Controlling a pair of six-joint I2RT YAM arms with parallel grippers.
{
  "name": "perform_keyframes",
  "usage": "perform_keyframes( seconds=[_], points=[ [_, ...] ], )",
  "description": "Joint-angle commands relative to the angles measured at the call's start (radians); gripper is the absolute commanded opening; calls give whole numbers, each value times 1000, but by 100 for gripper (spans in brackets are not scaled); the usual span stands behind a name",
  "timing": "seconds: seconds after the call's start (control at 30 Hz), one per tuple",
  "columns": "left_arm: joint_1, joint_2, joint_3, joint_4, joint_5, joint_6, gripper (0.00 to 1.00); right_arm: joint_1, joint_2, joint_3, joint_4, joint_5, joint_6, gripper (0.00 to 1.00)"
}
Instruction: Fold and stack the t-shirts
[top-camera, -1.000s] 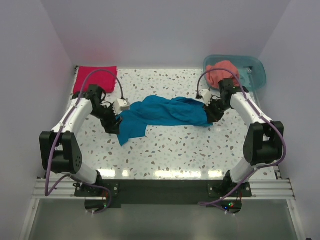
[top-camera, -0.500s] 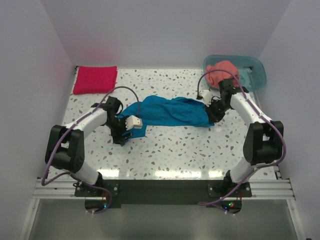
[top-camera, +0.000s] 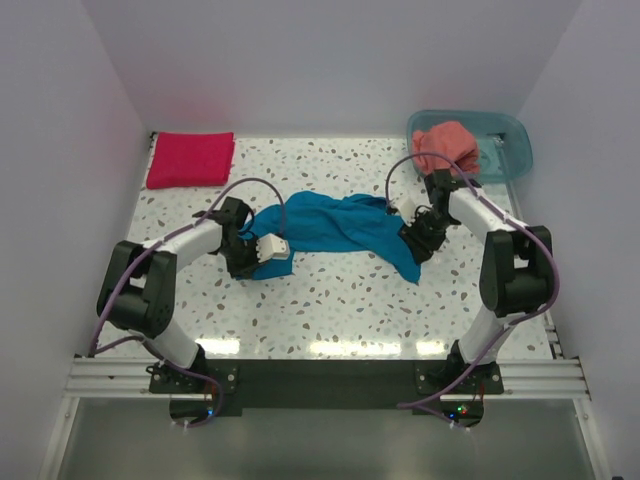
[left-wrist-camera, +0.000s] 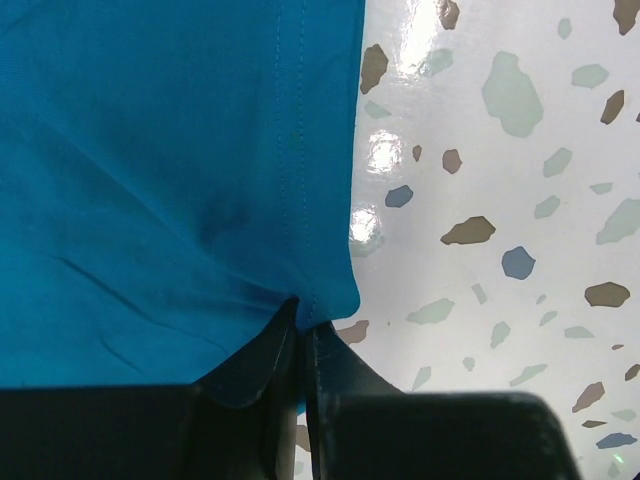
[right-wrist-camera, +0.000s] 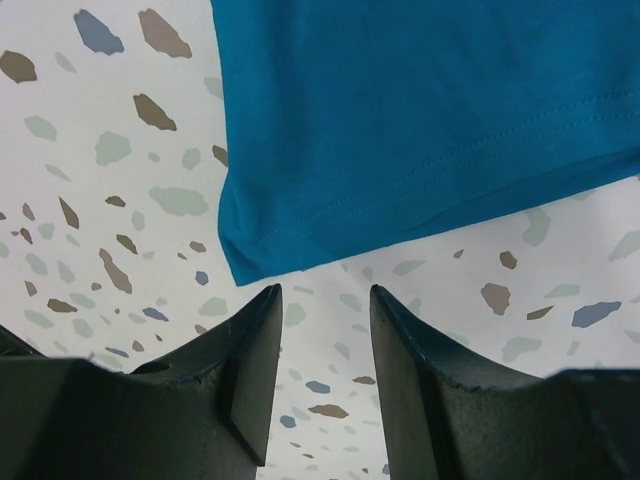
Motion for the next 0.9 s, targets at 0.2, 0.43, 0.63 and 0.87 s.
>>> perform_keyframes(
  seconds=[0.2,0.43,0.63,0.87],
  points=[
    [-4,49,40,-63,27,-15,4,34,-31,-68,24,41,-56,51],
    [-4,58,54,-78,33,-25,2,113,-99,-168,87,52,-25,47],
    [-4,57,51,-81,35,-38,1,156,-78,-213,162,108,-7,47],
    [16,44,61,-92,41,-58,0,161,-21,-269,251,208,-38,35]
  ],
)
